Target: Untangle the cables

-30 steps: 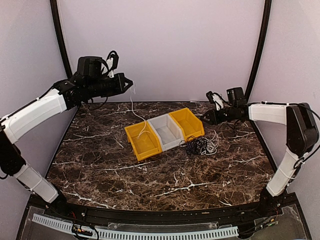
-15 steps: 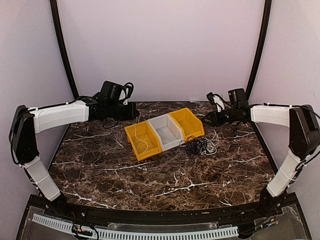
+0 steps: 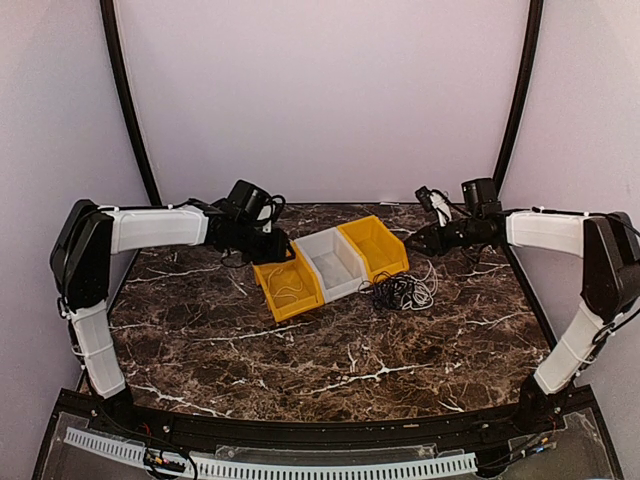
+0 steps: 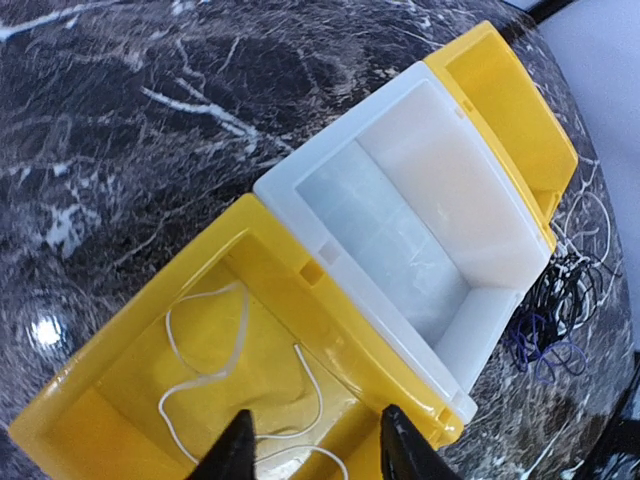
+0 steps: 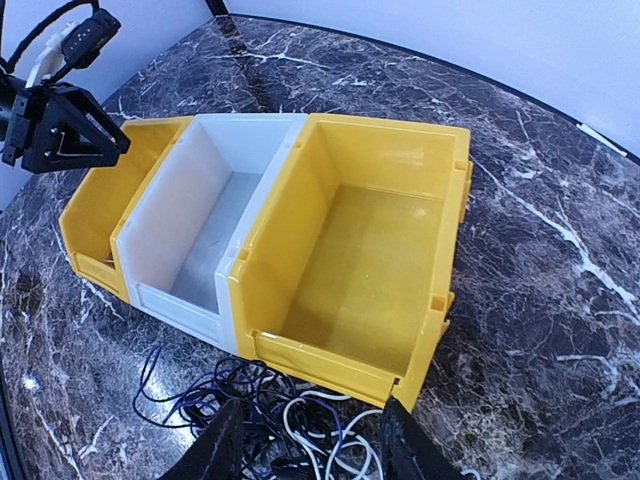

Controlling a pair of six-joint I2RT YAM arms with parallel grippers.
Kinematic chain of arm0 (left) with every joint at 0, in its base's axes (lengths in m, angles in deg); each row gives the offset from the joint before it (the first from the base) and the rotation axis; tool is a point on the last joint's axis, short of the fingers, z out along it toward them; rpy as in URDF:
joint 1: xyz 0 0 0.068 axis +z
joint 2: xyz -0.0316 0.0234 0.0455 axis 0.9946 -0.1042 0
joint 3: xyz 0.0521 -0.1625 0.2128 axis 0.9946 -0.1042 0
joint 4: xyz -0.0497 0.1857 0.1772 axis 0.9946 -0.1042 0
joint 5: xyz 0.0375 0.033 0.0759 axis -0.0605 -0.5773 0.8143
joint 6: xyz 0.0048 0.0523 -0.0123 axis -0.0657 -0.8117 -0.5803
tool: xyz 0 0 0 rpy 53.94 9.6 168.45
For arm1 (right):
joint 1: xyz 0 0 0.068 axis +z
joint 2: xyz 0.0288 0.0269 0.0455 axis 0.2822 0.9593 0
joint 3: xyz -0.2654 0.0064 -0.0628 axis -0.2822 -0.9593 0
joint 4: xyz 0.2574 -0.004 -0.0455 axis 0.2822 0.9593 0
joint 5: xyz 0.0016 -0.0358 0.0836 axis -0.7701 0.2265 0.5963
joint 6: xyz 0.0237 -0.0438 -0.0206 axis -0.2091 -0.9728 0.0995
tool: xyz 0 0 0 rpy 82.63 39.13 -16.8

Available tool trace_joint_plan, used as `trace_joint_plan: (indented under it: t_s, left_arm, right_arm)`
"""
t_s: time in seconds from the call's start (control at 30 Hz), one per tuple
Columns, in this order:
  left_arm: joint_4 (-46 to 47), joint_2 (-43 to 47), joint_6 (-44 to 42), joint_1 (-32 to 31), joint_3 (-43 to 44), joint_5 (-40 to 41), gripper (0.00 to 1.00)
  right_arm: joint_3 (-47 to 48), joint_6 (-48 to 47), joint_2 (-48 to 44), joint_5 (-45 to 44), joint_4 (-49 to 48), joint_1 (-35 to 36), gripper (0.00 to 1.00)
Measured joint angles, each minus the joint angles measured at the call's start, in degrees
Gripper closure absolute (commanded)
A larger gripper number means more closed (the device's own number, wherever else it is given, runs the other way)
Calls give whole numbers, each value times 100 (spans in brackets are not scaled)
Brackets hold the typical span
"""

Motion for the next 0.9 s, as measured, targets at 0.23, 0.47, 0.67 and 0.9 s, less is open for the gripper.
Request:
trace_joint_plan:
  t_s: [0.23, 0.47, 0.67, 0.9]
  left_arm:
    - [-188, 234, -72, 0, 251, 17, 30]
    - [564, 778, -168, -168, 205, -149, 34]
    - [1115, 640, -295, -726, 343, -297, 36]
    - [1495, 435, -205, -1082, 407, -321, 38]
  right_arm:
    - [118, -299, 4, 118, 682, -636, 61]
    - [354, -796, 179, 90, 1515, -1036, 65]
    - [684, -811, 831, 498, 2039, -1067, 62]
    - [962, -756, 1539, 966, 2448, -1067, 69]
